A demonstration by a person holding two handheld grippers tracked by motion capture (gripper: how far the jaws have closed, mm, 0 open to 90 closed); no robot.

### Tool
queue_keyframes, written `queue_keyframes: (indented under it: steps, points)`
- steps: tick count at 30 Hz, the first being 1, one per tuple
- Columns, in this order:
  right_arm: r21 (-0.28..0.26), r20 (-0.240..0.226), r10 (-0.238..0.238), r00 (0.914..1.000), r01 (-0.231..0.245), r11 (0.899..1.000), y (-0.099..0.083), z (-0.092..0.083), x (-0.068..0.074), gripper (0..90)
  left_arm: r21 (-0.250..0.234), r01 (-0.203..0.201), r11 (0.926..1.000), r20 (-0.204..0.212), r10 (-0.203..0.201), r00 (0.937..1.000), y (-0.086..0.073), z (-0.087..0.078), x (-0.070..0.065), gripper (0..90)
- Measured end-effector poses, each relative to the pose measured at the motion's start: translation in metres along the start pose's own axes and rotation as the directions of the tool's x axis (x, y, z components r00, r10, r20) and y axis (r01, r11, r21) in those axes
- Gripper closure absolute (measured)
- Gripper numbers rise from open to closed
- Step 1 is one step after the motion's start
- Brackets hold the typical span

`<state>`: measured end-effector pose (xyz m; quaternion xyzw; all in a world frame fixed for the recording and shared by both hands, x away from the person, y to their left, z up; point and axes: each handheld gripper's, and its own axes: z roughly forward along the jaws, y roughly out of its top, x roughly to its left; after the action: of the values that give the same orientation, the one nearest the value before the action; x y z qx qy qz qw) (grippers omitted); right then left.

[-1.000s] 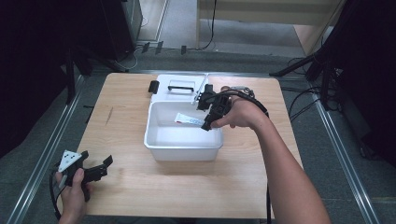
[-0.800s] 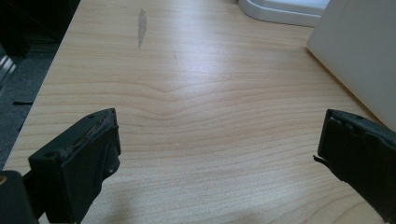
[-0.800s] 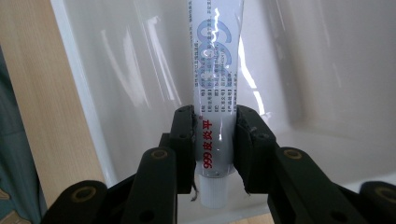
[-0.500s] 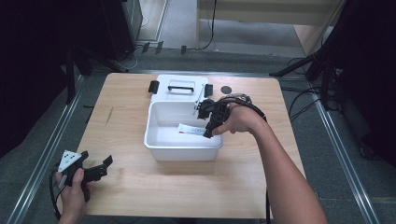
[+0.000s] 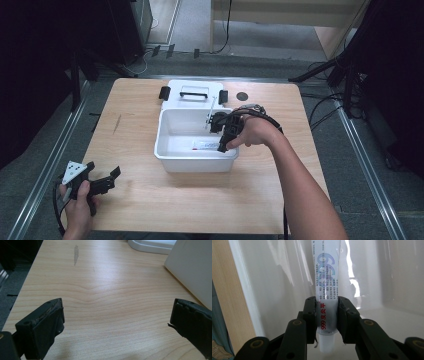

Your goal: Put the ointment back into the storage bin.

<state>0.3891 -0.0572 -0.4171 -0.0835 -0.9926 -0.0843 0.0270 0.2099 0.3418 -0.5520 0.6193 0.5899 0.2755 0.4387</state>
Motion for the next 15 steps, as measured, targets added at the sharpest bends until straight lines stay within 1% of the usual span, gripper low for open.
queue_keyframes:
  steps: [2, 3, 4, 5, 6, 7, 9, 10, 12, 13, 15]
  points:
    - [0.008, -0.002, -0.015, 0.9999, 0.015, 1.000, 0.001, 0.003, 0.000, 71.5, 0.000, 0.000, 1.0000, 0.000, 0.000, 1.0000, 0.000, 0.000, 0.000, 0.0]
    - [0.022, 0.000, -0.009, 1.0000, 0.009, 1.000, 0.001, 0.004, 0.001, 71.5, 0.000, 0.000, 1.0000, 0.000, 0.000, 1.0000, 0.000, 0.000, 0.000, 0.0]
    - [0.024, -0.002, -0.018, 0.9998, 0.018, 1.000, 0.002, 0.006, 0.001, 71.5, 0.000, 0.000, 1.0000, 0.000, 0.000, 1.0000, 0.000, 0.000, 0.000, 0.0]
    - [0.033, -0.001, -0.008, 1.0000, 0.008, 0.999, 0.002, 0.007, 0.002, 71.5, 0.000, 0.000, 1.0000, 0.000, 0.000, 1.0000, 0.000, 0.000, 0.000, 0.0]
    - [0.032, 0.000, -0.017, 0.9999, 0.017, 0.999, 0.002, 0.008, 0.001, 71.5, -0.001, 0.000, 1.0000, 0.000, 0.000, 1.0000, 0.000, 0.000, 0.000, 0.0]
    - [0.040, 0.000, -0.011, 0.9999, 0.011, 0.999, 0.003, 0.009, 0.002, 71.5, -0.001, 0.000, 1.0000, 0.000, 0.000, 1.0000, 0.000, 0.000, 0.000, 0.0]
    - [0.044, 0.003, -0.021, 0.9998, 0.020, 0.999, 0.003, 0.012, 0.002, 71.4, -0.001, 0.000, 1.0000, 0.000, 0.000, 1.0000, 0.000, 0.000, 0.000, 0.0]
    - [0.051, 0.006, -0.022, 0.9997, 0.021, 0.998, 0.003, 0.013, 0.002, 71.5, -0.001, 0.000, 1.0000, 0.000, 0.000, 1.0000, 0.000, 0.000, 0.000, 0.0]
    - [0.059, 0.014, -0.039, 0.9991, 0.039, 0.998, 0.003, 0.015, 0.003, 71.5, -0.001, 0.000, 1.0000, 0.000, 0.000, 1.0000, 0.000, 0.000, 0.000, 0.0]
    - [0.064, 0.019, -0.035, 0.9992, 0.033, 0.997, 0.003, 0.015, 0.003, 71.6, 0.000, -0.001, 1.0000, 0.000, 0.001, 1.0000, 0.000, 0.000, 0.000, 0.0]
    - [0.073, 0.023, -0.039, 0.9990, 0.038, 0.997, 0.003, 0.015, 0.003, 71.6, 0.000, -0.001, 1.0000, 0.000, 0.001, 1.0000, 0.000, 0.000, 0.000, 0.0]
